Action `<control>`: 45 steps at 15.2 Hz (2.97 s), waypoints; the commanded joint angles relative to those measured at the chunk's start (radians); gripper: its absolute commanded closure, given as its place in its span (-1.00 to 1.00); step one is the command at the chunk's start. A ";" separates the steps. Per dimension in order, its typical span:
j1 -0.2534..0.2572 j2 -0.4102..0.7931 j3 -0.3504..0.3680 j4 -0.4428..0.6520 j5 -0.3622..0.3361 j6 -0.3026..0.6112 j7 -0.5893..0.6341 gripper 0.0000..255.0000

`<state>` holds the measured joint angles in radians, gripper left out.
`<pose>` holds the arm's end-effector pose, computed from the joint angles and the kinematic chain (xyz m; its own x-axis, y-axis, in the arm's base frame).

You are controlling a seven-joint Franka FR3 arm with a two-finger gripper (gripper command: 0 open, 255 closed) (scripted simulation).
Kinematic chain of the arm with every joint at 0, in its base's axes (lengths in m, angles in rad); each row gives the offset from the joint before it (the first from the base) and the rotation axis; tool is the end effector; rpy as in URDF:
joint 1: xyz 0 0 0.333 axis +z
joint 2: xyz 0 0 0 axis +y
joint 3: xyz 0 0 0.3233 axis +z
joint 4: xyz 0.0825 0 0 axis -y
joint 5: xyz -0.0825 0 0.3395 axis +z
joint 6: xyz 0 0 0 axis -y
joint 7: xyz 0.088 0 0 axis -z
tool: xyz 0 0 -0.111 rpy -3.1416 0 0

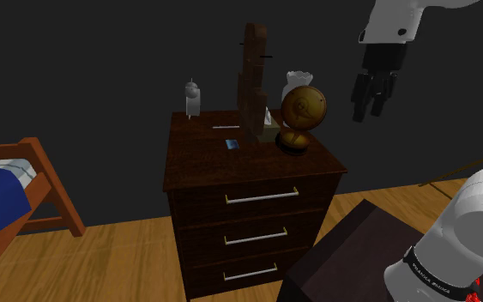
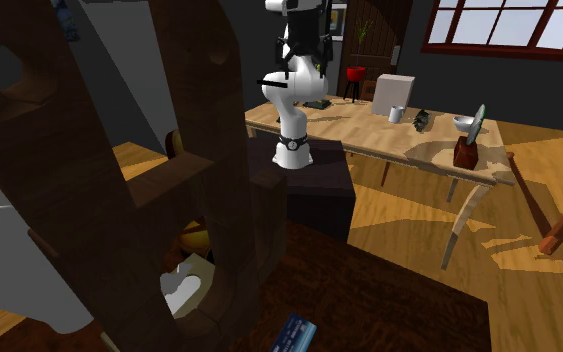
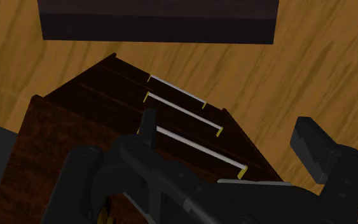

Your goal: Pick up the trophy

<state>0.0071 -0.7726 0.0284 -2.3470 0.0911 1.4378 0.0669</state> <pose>0.2448 0.0227 0.5816 0.9896 -0.0302 -0.1405 -0.0392 -0.9973 -0.0620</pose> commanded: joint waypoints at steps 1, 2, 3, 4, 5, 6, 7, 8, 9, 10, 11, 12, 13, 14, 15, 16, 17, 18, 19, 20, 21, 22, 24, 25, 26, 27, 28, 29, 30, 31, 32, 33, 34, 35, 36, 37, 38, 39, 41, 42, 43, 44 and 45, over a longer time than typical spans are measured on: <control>0.000 0.000 0.000 0.000 0.000 0.000 0.000 -1.00; -0.003 0.021 -0.024 0.009 -0.009 0.017 -0.032 -1.00; -0.006 0.043 -0.049 0.020 -0.016 0.034 -0.063 -1.00; -0.008 0.066 -0.073 0.032 -0.023 0.050 -0.094 -1.00; -0.010 0.091 -0.096 0.045 -0.027 0.066 -0.126 -1.00; -0.011 0.116 -0.120 0.060 -0.031 0.081 -0.157 -1.00; -0.012 0.143 -0.143 0.077 -0.032 0.095 -0.189 -1.00; -0.012 0.172 -0.166 0.095 -0.033 0.109 -0.220 -1.00; -0.012 0.201 -0.189 0.114 -0.031 0.122 -0.252 -1.00; -0.011 0.231 -0.212 0.136 -0.028 0.134 -0.284 -1.00; -0.011 0.263 -0.234 0.158 -0.023 0.144 -0.317 -1.00; -0.009 0.295 -0.255 0.182 -0.017 0.154 -0.350 -1.00; -0.008 0.329 -0.277 0.208 -0.008 0.162 -0.383 -1.00; -0.006 0.364 -0.298 0.235 0.002 0.169 -0.416 -1.00; -0.005 0.399 -0.319 0.264 0.014 0.175 -0.450 -1.00; -0.003 0.436 -0.340 0.295 0.029 0.179 -0.484 -1.00; -0.002 0.474 -0.361 0.328 0.045 0.181 -0.518 -1.00; -0.001 0.514 -0.380 0.362 0.063 0.181 -0.553 -1.00; -0.001 0.554 -0.399 0.398 0.083 0.179 -0.588 -1.00; -0.003 0.596 -0.417 0.436 0.106 0.176 -0.624 -1.00; -0.005 0.640 -0.434 0.476 0.130 0.170 -0.659 -1.00; -0.010 0.684 -0.449 0.518 0.156 0.161 -0.694 -1.00; -0.024 0.777 -0.476 0.610 0.213 0.138 -0.762 -1.00; -0.035 0.826 -0.487 0.659 0.244 0.122 -0.794 -1.00; -0.048 0.876 -0.496 0.711 0.276 0.104 -0.825 -1.00; -0.065 0.927 -0.502 0.767 0.308 0.084 -0.854 -1.00; -0.084 0.979 -0.505 0.826 0.341 0.061 -0.881 -1.00; -0.107 1.032 -0.507 0.888 0.375 0.036 -0.904 -1.00; -0.129 1.080 -0.504 0.947 0.404 0.013 -0.922 -1.00; -0.129 1.078 -0.502 0.931 0.402 0.027 -0.926 -1.00; -0.127 1.076 -0.501 0.916 0.401 0.040 -0.930 -1.00; -0.125 1.075 -0.501 0.901 0.400 0.053 -0.935 -1.00; -0.123 1.074 -0.501 0.887 0.400 0.065 -0.939 -1.00; -0.121 1.074 -0.500 0.873 0.400 0.078 -0.944 -1.00; -0.119 1.073 -0.500 0.859 0.400 0.090 -0.948 -1.00; -0.117 1.074 -0.500 0.846 0.400 0.103 -0.952 -1.00; -0.117 1.074 -0.499 0.839 0.400 0.110 -0.955 -1.00; -0.116 1.074 -0.499 0.839 0.400 0.110 -0.955 -1.00; -0.116 1.075 -0.499 0.842 0.400 0.108 -0.953 1.00; -0.116 1.074 -0.499 0.842 0.400 0.108 -0.953 1.00; -0.116 1.074 -0.499 0.842 0.400 0.108 -0.953 1.00; -0.116 1.074 -0.499 0.842 0.400 0.108 -0.953 1.00; -0.116 1.074 -0.499 0.842 0.400 0.108 -0.953 1.00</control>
<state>-0.1094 0.3012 -0.4711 -1.5049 0.4910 1.5457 -0.8861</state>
